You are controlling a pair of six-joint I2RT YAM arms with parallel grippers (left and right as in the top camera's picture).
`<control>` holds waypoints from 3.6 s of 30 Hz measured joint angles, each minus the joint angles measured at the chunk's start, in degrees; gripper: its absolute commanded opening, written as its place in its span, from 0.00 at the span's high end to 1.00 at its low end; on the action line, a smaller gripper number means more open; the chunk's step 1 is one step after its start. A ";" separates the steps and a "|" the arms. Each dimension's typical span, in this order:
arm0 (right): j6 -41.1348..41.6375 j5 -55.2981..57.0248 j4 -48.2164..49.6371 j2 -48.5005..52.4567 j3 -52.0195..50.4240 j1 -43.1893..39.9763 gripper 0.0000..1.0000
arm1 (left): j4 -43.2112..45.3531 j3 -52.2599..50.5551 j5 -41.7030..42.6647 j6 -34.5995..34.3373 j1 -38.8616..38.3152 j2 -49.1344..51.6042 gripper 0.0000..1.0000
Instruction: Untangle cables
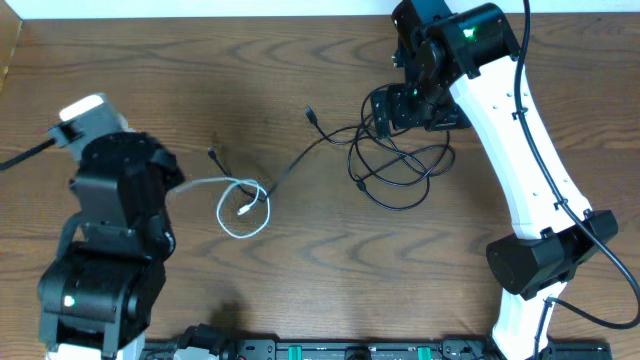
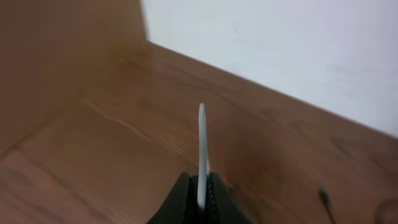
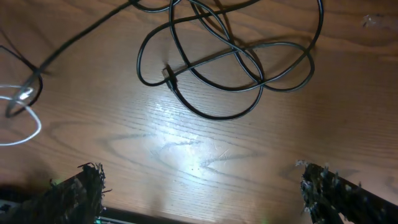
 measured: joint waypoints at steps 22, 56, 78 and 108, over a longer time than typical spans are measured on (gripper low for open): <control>-5.77 -15.23 1.36 0.00 0.00 2.69 0.01 | 5.27 -0.04 21.77 -0.35 0.00 -6.25 0.93; 1.16 -5.55 24.46 5.09 -2.95 26.21 0.19 | 4.83 16.37 24.65 -8.11 0.00 -6.95 0.92; 4.61 -2.29 22.69 7.72 -1.88 24.87 0.99 | -9.07 16.70 16.68 -8.09 0.00 -5.49 0.92; 9.01 -2.40 12.85 -2.40 -0.66 11.50 0.01 | -9.84 16.68 6.67 -9.84 0.00 -0.46 0.93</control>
